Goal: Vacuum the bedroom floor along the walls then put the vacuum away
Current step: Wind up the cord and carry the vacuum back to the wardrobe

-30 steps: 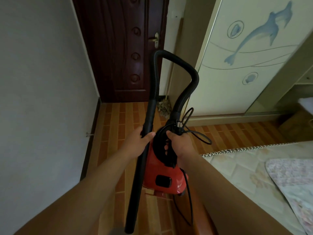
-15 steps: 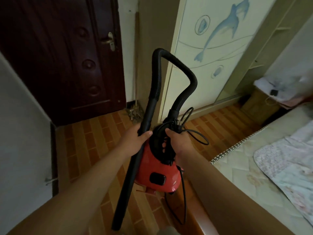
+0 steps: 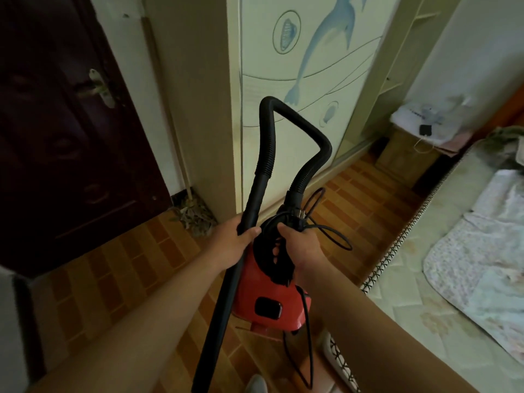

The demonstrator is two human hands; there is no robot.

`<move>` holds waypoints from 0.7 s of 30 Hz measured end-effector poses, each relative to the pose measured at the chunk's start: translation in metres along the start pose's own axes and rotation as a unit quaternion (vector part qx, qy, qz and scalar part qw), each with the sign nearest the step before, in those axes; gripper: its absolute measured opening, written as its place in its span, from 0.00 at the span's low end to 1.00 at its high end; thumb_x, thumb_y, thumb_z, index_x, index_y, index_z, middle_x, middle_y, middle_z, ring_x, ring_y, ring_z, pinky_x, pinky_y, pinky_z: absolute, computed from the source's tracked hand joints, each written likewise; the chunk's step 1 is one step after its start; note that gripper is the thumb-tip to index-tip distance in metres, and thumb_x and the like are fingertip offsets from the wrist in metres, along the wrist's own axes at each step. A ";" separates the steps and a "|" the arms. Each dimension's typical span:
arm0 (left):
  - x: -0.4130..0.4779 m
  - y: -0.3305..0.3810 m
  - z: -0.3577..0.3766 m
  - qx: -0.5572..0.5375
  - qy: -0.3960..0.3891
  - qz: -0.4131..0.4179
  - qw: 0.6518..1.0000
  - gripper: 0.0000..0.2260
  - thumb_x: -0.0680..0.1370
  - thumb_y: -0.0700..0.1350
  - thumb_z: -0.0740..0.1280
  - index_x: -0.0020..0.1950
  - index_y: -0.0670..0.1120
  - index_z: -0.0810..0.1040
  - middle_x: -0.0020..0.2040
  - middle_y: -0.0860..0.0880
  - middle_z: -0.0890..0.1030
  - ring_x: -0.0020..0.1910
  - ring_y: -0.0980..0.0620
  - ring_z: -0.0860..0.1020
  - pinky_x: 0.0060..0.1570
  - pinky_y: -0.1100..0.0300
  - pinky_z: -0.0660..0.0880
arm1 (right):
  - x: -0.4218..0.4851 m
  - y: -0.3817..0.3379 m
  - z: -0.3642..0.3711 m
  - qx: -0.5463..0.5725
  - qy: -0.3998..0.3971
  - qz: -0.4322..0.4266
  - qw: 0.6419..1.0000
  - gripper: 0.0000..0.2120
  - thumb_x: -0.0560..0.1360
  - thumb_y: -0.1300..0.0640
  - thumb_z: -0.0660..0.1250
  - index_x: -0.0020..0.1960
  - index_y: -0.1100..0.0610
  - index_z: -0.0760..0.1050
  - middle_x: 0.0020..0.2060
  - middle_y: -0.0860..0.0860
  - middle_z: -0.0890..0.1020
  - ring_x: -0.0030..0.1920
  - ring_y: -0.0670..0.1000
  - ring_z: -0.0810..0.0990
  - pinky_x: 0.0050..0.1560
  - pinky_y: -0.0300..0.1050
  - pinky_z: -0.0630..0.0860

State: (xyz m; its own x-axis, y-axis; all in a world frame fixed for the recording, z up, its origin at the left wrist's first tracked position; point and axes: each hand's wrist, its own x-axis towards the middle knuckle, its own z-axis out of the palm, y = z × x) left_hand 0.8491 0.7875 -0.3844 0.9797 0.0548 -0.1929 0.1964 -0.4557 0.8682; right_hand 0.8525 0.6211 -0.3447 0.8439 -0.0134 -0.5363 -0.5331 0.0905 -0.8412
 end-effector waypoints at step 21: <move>0.368 0.071 0.007 0.025 -0.182 0.098 0.978 0.14 0.82 0.58 0.66 0.63 0.53 0.78 0.50 0.54 0.81 0.48 0.53 0.81 0.40 0.62 0.73 | 0.244 -0.151 0.014 0.084 0.217 -0.014 0.973 0.05 0.83 0.57 0.66 0.54 0.59 0.78 0.36 0.55 0.79 0.29 0.51 0.76 0.34 0.48 0.75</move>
State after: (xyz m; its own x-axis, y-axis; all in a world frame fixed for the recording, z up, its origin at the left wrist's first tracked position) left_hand 1.2229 0.7689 -0.3973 0.9173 -0.3536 -0.1833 -0.0047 -0.4696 0.8828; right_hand 1.1402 0.6182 -0.3475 0.7343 -0.4332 -0.5226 -0.4621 0.2449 -0.8523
